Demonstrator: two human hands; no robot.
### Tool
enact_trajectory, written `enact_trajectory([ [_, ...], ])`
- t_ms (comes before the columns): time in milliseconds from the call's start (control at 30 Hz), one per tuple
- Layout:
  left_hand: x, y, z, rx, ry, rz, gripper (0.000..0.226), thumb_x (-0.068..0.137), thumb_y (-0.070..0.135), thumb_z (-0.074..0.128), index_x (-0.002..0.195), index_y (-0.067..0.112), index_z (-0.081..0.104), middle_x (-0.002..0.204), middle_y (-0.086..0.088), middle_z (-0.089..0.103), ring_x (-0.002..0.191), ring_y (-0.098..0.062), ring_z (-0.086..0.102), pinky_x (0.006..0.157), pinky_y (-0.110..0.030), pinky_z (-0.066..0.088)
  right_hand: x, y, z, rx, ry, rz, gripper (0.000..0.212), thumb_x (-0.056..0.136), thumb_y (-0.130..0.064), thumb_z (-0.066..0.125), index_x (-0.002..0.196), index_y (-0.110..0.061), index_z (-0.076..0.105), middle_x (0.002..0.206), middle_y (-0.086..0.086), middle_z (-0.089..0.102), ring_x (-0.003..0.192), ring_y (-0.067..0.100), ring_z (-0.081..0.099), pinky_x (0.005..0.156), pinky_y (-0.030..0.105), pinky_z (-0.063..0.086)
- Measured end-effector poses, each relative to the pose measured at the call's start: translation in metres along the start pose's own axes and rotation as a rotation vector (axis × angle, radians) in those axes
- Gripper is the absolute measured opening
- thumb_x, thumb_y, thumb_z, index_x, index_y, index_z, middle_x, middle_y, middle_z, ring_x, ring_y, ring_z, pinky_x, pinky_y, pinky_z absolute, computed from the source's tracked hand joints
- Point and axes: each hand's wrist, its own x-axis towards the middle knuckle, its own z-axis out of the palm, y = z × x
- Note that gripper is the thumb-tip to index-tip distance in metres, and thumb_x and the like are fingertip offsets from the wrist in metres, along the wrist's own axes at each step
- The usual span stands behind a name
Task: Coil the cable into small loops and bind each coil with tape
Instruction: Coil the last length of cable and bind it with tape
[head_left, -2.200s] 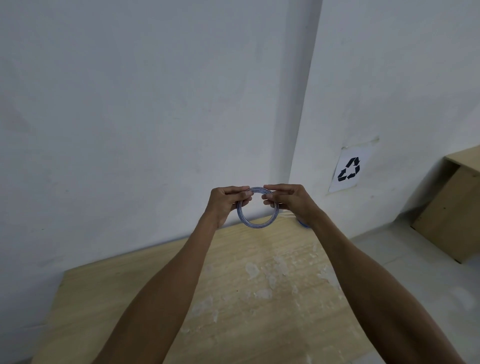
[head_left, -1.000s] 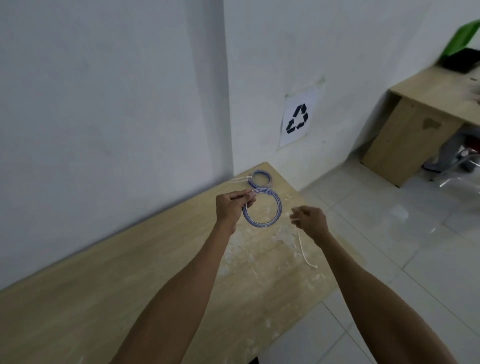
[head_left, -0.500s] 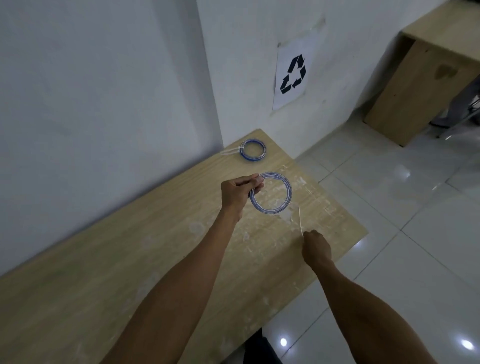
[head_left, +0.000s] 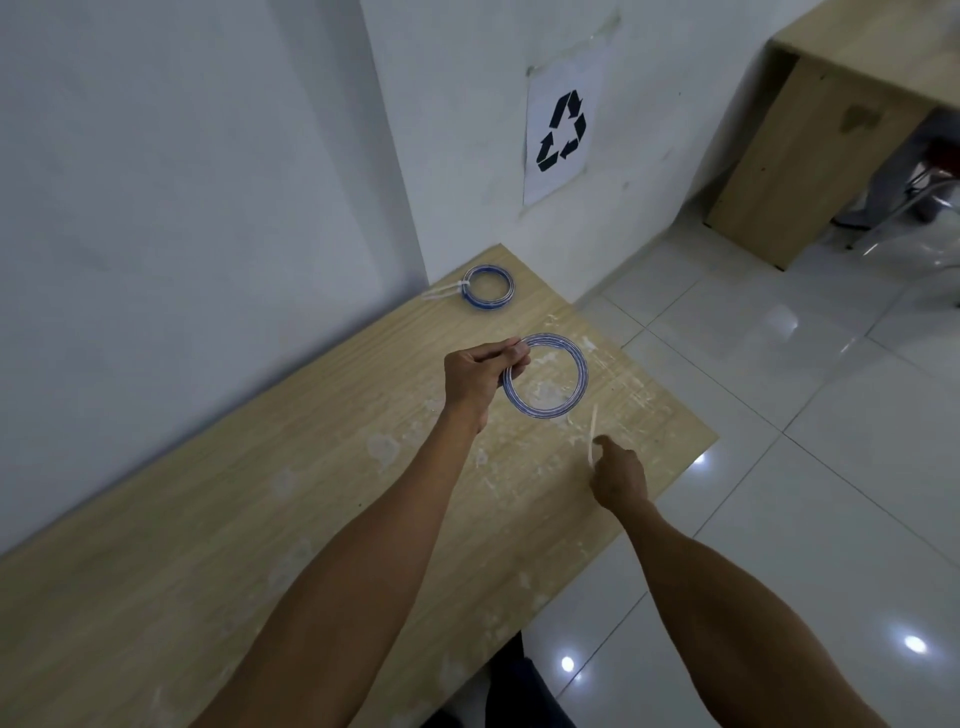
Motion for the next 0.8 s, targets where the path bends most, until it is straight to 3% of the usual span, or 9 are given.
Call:
enact_trajectory([
  [67,-0.003,0.001,-0.001,0.009,-0.013,0.007,0.028,0.082,-0.002,0.081,0.108,-0.01,0.074,0.097,-0.023,0.077,0.082,-0.029,0.077,0.079,-0.031,0.062,0.002,-0.002,-0.005,0.115,0.001,0.008,0.073,0.089,-0.004,0.068,0.153,-0.026,0.038,0.105,0.013,0.074,0.094,0.031,0.071,0.082,0.038,0.056],
  [100,-0.005,0.002,-0.003,0.016,-0.019,0.011,0.028,0.082,-0.002,0.081,0.109,-0.01,0.074,0.097,-0.023,0.077,0.082,-0.029,0.077,0.079,-0.031,0.062,0.001,-0.004,-0.01,0.177,0.004,-0.014,0.074,0.089,-0.004,0.068,0.153,-0.029,0.04,0.097,0.01,0.075,0.088,0.029,0.072,0.08,0.037,0.057],
  [233,-0.016,0.005,-0.021,0.05,-0.012,0.016,0.029,0.082,-0.003,0.081,0.109,-0.011,0.074,0.095,-0.023,0.077,0.08,-0.029,0.077,0.078,-0.03,0.062,-0.003,-0.015,-0.041,0.407,0.061,-0.085,0.034,0.083,-0.007,0.072,0.114,-0.02,0.078,0.087,0.004,0.078,0.08,0.023,0.075,0.082,0.042,0.062],
  [367,-0.031,0.014,-0.037,0.063,-0.011,0.031,0.028,0.081,-0.001,0.082,0.107,-0.009,0.075,0.095,-0.023,0.078,0.083,-0.031,0.077,0.079,-0.03,0.062,-0.014,-0.042,-0.075,0.66,0.041,-0.107,0.034,0.08,-0.005,0.075,0.115,-0.007,0.076,0.093,0.01,0.078,0.09,0.03,0.075,0.087,0.044,0.062],
  [467,-0.044,0.032,-0.044,0.057,-0.034,0.059,0.029,0.08,-0.001,0.083,0.107,-0.009,0.075,0.095,-0.023,0.078,0.082,-0.03,0.077,0.079,-0.03,0.062,-0.024,-0.069,-0.096,0.631,0.078,-0.181,0.034,0.079,0.0,0.079,0.113,-0.003,0.076,0.092,0.012,0.078,0.087,0.025,0.075,0.087,0.032,0.061],
  [567,-0.061,0.057,-0.056,0.054,-0.053,0.09,0.029,0.081,0.0,0.083,0.107,-0.009,0.075,0.096,-0.023,0.078,0.082,-0.03,0.076,0.079,-0.029,0.062,-0.038,-0.104,-0.113,0.63,0.175,-0.189,0.02,0.084,-0.005,0.08,0.103,0.0,0.079,0.083,0.012,0.077,0.066,0.018,0.073,0.068,0.019,0.06],
  [667,-0.075,0.081,-0.07,0.076,-0.1,0.121,0.024,0.082,-0.001,0.081,0.105,-0.008,0.075,0.096,-0.024,0.077,0.081,-0.029,0.076,0.078,-0.028,0.062,-0.051,-0.14,-0.125,0.538,0.212,-0.263,0.016,0.088,-0.015,0.078,0.101,-0.008,0.082,0.08,0.005,0.077,0.061,0.012,0.07,0.062,0.021,0.057],
  [800,-0.093,0.105,-0.092,0.077,-0.14,0.15,0.024,0.083,-0.001,0.08,0.105,-0.008,0.076,0.099,-0.026,0.076,0.082,-0.028,0.076,0.081,-0.03,0.062,-0.07,-0.188,-0.134,0.469,0.281,-0.364,0.018,0.088,-0.032,0.078,0.1,-0.019,0.083,0.091,0.001,0.077,0.082,0.017,0.068,0.074,0.03,0.052],
])
